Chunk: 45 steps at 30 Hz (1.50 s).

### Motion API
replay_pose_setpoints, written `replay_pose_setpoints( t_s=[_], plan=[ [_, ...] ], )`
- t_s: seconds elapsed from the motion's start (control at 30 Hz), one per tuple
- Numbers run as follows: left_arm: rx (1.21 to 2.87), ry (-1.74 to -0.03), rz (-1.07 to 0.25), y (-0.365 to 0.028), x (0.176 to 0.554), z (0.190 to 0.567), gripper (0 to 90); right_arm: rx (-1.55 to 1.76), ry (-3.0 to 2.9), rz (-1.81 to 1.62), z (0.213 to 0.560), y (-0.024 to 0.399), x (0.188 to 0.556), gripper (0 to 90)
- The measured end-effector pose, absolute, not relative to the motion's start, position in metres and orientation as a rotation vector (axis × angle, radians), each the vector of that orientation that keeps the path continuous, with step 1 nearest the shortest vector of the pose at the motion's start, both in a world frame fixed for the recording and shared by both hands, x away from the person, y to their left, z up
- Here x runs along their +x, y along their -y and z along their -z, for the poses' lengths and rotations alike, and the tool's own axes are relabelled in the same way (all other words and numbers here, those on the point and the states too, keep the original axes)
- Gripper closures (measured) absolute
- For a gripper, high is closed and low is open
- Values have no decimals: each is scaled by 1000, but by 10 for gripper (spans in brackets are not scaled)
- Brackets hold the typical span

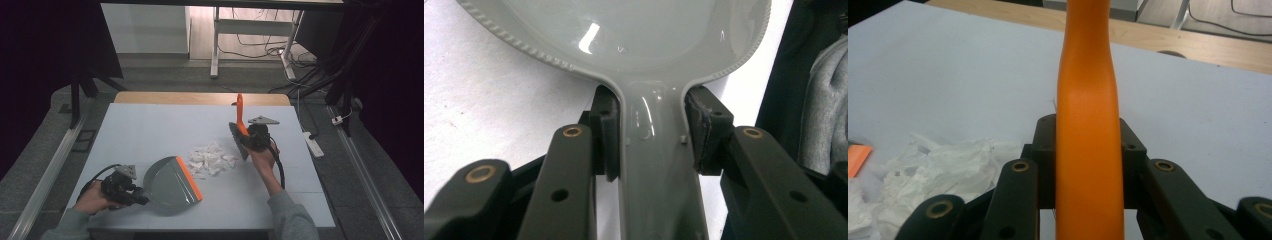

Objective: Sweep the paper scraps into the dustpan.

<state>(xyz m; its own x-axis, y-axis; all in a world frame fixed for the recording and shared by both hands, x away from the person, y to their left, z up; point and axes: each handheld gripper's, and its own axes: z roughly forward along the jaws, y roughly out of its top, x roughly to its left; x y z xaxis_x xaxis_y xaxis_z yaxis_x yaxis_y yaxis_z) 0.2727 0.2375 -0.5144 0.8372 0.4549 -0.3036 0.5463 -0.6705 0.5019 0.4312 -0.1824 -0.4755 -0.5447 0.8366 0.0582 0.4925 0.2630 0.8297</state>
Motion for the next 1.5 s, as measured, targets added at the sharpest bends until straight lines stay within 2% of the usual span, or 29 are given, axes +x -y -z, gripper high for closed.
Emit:
replay_pose_setpoints(
  t_s=[0.67,1.07,1.5],
  plan=[
    [2423,-742,209,-238,272,512,618,1150,-2306,-1133,487,141,431,704],
    [2417,-764,237,-249,268,513,618,1168,-2313,-1148,488,141,432,704],
    [2421,-774,243,-238,274,515,618,1066,-2411,-1124,492,103,417,704]
  ],
)
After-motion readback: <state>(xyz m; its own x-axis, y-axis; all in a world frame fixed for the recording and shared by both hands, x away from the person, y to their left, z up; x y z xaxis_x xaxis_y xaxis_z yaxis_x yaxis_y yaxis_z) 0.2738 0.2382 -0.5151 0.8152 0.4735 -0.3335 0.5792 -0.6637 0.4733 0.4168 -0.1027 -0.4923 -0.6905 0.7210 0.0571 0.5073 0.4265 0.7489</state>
